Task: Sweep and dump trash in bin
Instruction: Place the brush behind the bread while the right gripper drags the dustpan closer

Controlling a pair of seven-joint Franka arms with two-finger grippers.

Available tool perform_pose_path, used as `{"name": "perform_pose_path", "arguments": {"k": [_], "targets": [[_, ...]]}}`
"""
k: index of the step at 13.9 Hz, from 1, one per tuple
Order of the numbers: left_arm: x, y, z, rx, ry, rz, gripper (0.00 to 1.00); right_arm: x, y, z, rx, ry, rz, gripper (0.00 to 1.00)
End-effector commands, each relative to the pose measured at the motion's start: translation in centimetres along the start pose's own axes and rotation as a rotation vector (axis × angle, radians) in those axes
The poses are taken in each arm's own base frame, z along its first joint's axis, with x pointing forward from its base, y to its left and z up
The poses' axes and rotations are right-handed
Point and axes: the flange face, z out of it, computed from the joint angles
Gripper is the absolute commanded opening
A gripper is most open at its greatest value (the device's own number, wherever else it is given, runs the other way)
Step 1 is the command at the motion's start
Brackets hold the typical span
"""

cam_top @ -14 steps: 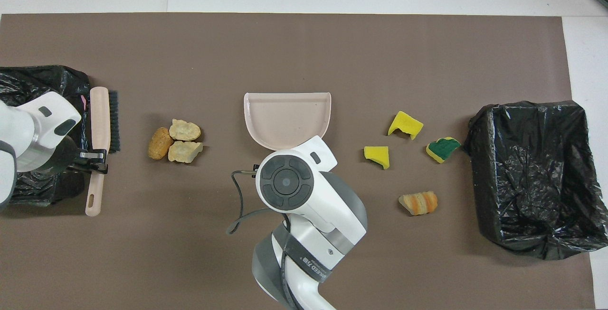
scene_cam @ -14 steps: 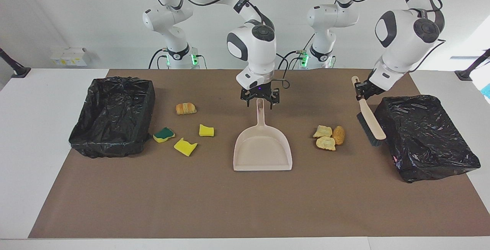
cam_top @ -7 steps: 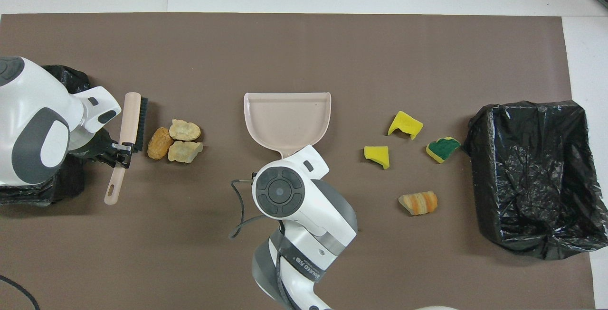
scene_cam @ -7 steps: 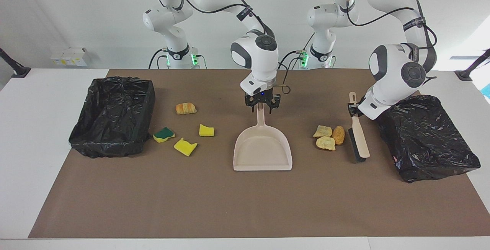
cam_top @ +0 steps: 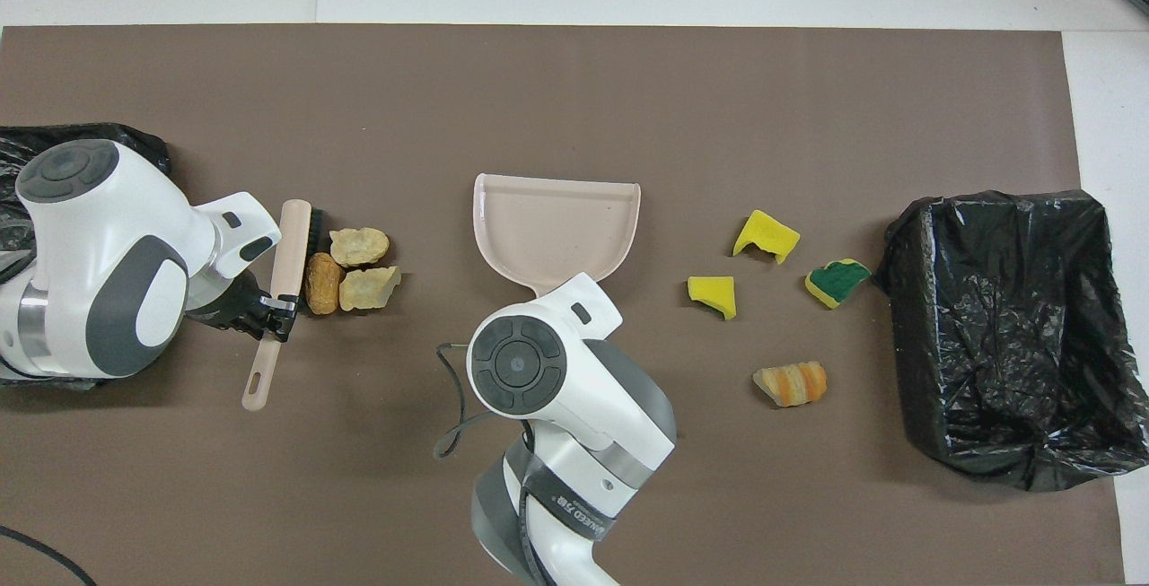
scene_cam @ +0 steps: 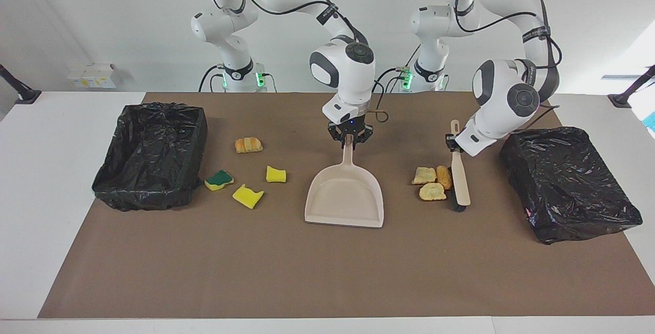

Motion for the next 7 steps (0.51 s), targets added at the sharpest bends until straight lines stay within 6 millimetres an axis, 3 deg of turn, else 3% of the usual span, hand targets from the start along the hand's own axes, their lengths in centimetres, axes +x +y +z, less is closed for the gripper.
{"name": "perform_pose_path", "arguments": {"k": [1, 7], "targets": [[-1.1, 0.6, -0.6, -0.074, 0.023, -0.119, 0.00, 2.1, 3.3, -3.7, -0.014, 0.019, -0.069, 0.00], [-0.9, -1.7, -1.4, -0.080, 0.029, -0.165, 0.00, 6.1, 11.4, -5.8, -0.069, -0.081, -0.585, 0.00]]}}
